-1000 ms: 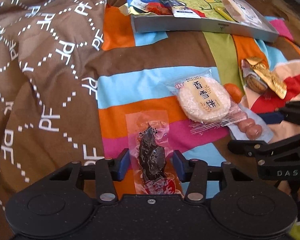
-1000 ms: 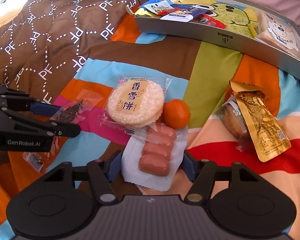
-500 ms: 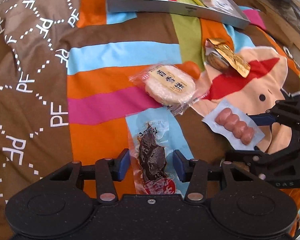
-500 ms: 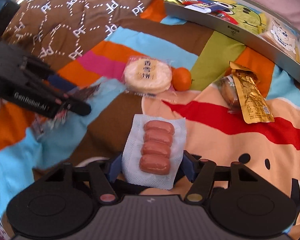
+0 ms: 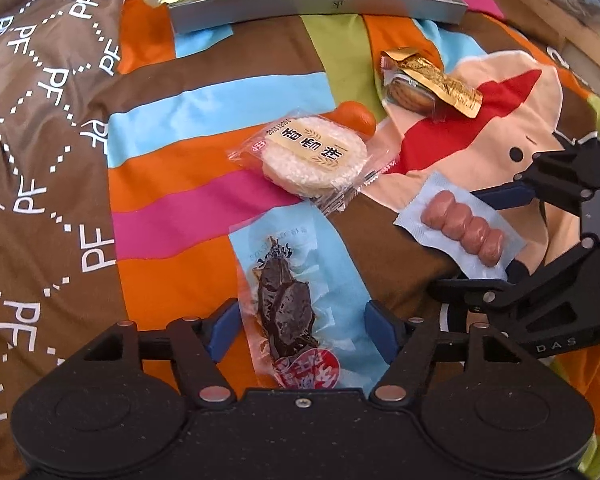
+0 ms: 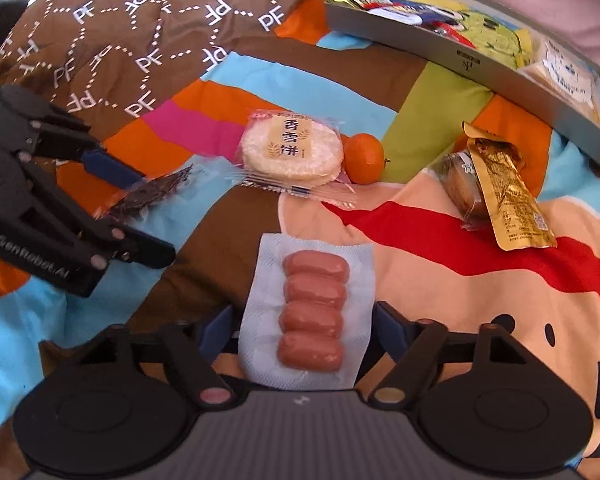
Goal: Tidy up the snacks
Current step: 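Close the left tool on the jerky pack while the right tool grips the sausage pack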
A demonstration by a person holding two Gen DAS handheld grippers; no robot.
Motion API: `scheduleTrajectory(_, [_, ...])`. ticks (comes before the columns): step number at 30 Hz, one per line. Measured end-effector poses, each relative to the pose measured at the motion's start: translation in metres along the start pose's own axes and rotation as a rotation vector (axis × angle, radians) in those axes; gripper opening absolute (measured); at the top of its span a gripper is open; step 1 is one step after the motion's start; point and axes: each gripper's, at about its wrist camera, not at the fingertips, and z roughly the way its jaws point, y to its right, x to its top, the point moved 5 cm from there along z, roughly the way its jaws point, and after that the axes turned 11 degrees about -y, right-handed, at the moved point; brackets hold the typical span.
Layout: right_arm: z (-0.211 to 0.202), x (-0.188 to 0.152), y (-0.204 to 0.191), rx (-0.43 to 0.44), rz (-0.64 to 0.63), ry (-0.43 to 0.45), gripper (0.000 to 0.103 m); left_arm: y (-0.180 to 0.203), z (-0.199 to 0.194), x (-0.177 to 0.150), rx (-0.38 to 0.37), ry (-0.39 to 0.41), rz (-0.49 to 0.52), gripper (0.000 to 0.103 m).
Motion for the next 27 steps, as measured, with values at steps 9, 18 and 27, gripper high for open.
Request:
scheduleTrajectory(9, [-0.012, -0.013, -0.006, -0.038, -0.05, 0.035, 0.061, -0.01, -0.005, -0.002, -0.067, 0.024, -0.095, 0.047])
scheduleTrajectory(18, [-0.029, -0.031, -0.026, -0.132, -0.226, 0.071, 0.058, 0.0, -0.017, -0.013, -0.08, 0.029, -0.111, 0.046])
scheduleTrajectory(27, [-0.047, -0.028, -0.015, -0.22, -0.257, 0.142, 0.058, 0.012, -0.038, -0.002, -0.075, 0.101, -0.101, 0.046])
